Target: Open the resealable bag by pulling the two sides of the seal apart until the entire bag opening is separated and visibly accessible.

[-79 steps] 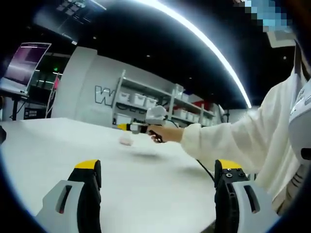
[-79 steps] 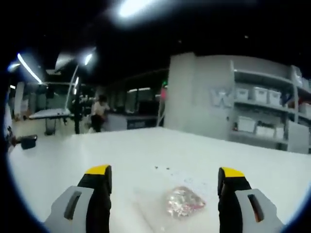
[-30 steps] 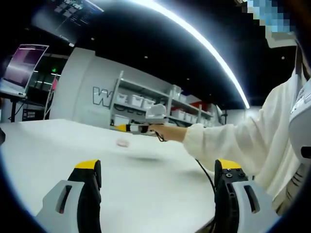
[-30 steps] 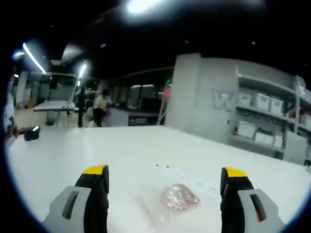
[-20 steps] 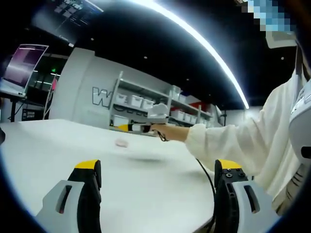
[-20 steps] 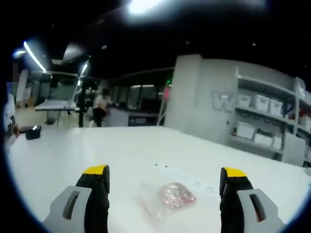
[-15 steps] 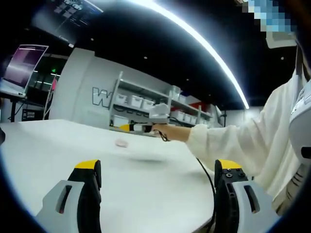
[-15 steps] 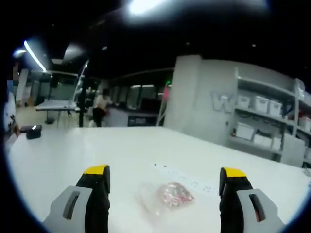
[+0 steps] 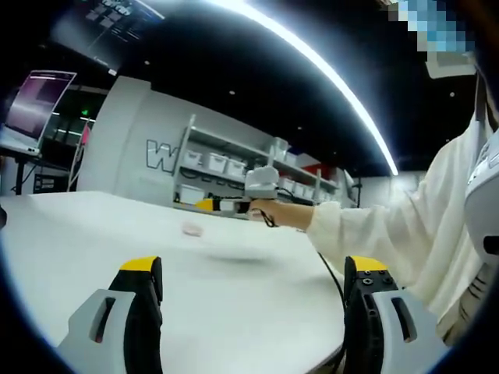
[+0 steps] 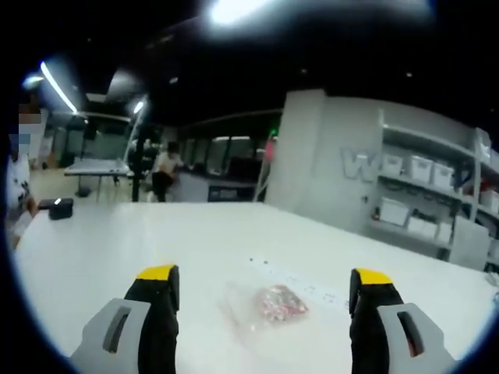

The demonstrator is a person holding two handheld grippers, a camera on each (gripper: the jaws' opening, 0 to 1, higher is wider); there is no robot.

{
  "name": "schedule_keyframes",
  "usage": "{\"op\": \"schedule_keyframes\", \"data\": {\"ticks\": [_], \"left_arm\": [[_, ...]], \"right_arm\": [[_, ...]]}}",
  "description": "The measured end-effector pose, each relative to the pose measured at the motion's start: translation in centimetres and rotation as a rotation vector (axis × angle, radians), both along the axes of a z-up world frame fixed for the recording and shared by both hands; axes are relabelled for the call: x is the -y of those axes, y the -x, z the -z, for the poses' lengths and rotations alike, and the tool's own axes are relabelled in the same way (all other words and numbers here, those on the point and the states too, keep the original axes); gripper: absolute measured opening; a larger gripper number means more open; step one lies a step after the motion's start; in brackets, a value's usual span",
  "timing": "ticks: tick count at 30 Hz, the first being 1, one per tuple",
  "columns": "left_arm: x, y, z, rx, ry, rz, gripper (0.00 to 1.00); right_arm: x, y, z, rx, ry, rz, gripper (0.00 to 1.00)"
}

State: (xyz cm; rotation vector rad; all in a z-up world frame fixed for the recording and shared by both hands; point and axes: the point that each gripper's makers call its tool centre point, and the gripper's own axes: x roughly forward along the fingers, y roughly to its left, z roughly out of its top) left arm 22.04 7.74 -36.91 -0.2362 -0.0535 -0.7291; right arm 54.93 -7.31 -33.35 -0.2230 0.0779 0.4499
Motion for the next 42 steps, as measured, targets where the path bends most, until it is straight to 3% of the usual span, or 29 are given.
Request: {"op": "schedule_keyframes", "data": {"ticks": [13,25,42], "left_arm": [[0.1,0.2,-0.1,0.001,-0.006,0.009,0.95],[0.4,0.4,-0.1,0.002,-0.006,0.024,0.95],[0.4,0.4,0.6,-0.009,-0.011,0.03,0.95]], "right_arm": [[0.8,1.8,-0.5,0.013,-0.017,-0.003,0.9],[1.8,3.3,0.3,0.006,-0.021,0.0,0.89],[1.5,5.9,1.0,0.009,-0.034,-0.024,0.88]]}}
